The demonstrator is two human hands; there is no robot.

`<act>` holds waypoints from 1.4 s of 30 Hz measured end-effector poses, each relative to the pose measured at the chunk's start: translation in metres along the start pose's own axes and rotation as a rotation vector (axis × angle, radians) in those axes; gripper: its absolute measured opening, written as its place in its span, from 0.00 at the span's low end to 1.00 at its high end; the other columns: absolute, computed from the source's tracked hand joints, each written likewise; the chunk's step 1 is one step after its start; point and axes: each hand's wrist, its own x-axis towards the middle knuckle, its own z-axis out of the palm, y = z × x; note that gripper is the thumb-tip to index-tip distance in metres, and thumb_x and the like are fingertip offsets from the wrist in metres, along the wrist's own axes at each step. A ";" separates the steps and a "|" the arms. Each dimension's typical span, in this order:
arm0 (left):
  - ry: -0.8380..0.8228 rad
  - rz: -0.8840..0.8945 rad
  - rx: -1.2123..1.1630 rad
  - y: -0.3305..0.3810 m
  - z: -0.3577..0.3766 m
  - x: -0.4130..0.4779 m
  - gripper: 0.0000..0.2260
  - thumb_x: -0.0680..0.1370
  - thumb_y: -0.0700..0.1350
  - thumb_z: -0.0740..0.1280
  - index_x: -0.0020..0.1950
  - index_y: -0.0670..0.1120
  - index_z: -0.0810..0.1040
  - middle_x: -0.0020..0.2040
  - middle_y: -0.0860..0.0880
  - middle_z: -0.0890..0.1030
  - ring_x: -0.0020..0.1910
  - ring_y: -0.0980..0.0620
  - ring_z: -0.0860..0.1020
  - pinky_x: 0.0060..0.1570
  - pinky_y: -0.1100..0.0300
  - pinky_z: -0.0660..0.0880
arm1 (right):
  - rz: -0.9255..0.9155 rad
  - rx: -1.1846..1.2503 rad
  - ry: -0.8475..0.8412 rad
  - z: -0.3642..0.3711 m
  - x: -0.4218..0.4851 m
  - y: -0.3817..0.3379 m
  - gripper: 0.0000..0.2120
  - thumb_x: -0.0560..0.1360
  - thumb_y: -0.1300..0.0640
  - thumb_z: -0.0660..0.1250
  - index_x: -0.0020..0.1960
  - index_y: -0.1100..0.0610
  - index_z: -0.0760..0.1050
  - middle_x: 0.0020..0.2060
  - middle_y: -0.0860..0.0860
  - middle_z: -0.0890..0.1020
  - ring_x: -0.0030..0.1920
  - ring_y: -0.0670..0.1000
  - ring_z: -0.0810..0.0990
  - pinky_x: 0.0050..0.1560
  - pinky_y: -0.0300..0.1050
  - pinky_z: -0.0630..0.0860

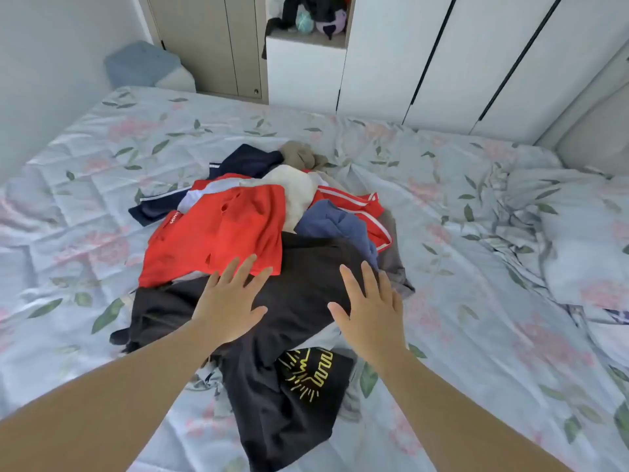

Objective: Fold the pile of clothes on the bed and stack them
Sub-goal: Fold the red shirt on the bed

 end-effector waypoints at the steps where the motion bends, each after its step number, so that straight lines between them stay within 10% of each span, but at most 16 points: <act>1: -0.059 -0.063 -0.030 -0.004 0.009 0.009 0.36 0.71 0.58 0.71 0.76 0.52 0.61 0.76 0.40 0.59 0.73 0.38 0.62 0.64 0.43 0.68 | 0.003 -0.009 -0.018 0.008 0.004 -0.001 0.30 0.80 0.40 0.50 0.77 0.44 0.42 0.78 0.51 0.44 0.77 0.58 0.44 0.74 0.55 0.48; 3: -0.163 -0.208 -0.140 -0.010 0.022 0.022 0.33 0.77 0.57 0.63 0.78 0.56 0.49 0.78 0.40 0.45 0.76 0.39 0.49 0.71 0.46 0.57 | 0.022 -0.013 -0.031 0.023 0.014 -0.001 0.30 0.80 0.40 0.50 0.77 0.44 0.42 0.78 0.51 0.44 0.77 0.58 0.44 0.74 0.54 0.48; 8: -0.025 -0.556 -0.485 -0.025 0.035 0.059 0.36 0.77 0.50 0.65 0.78 0.51 0.48 0.77 0.37 0.46 0.75 0.36 0.52 0.71 0.43 0.58 | 0.026 -0.016 -0.084 0.050 0.022 0.000 0.29 0.80 0.40 0.49 0.77 0.43 0.41 0.78 0.50 0.45 0.77 0.57 0.44 0.74 0.53 0.50; 15: -0.101 -0.830 -0.977 -0.044 0.036 0.090 0.33 0.77 0.46 0.67 0.77 0.44 0.53 0.71 0.38 0.66 0.65 0.37 0.69 0.64 0.46 0.68 | 0.054 0.030 -0.053 0.054 0.025 0.009 0.28 0.80 0.41 0.51 0.77 0.42 0.45 0.77 0.50 0.50 0.77 0.57 0.49 0.73 0.53 0.54; 23: -0.146 -0.510 -0.832 0.036 -0.008 0.029 0.08 0.81 0.47 0.61 0.49 0.43 0.73 0.44 0.41 0.77 0.53 0.39 0.77 0.46 0.57 0.66 | 0.090 0.178 -0.075 0.036 -0.013 0.012 0.28 0.80 0.43 0.54 0.76 0.43 0.46 0.77 0.50 0.52 0.76 0.54 0.53 0.73 0.51 0.57; 34: -0.007 -0.481 -0.819 0.105 -0.122 -0.068 0.14 0.79 0.48 0.63 0.37 0.43 0.69 0.33 0.45 0.75 0.34 0.50 0.74 0.34 0.63 0.67 | -0.059 0.582 -0.165 -0.002 -0.114 0.035 0.37 0.74 0.49 0.65 0.76 0.40 0.47 0.74 0.42 0.57 0.73 0.47 0.59 0.70 0.46 0.62; 42: 0.106 -0.175 -0.910 0.205 -0.230 -0.083 0.17 0.76 0.45 0.69 0.30 0.48 0.68 0.27 0.54 0.70 0.28 0.62 0.70 0.34 0.69 0.67 | -0.380 0.895 0.113 -0.085 -0.168 0.064 0.29 0.68 0.47 0.72 0.64 0.34 0.63 0.59 0.34 0.73 0.61 0.32 0.69 0.58 0.27 0.66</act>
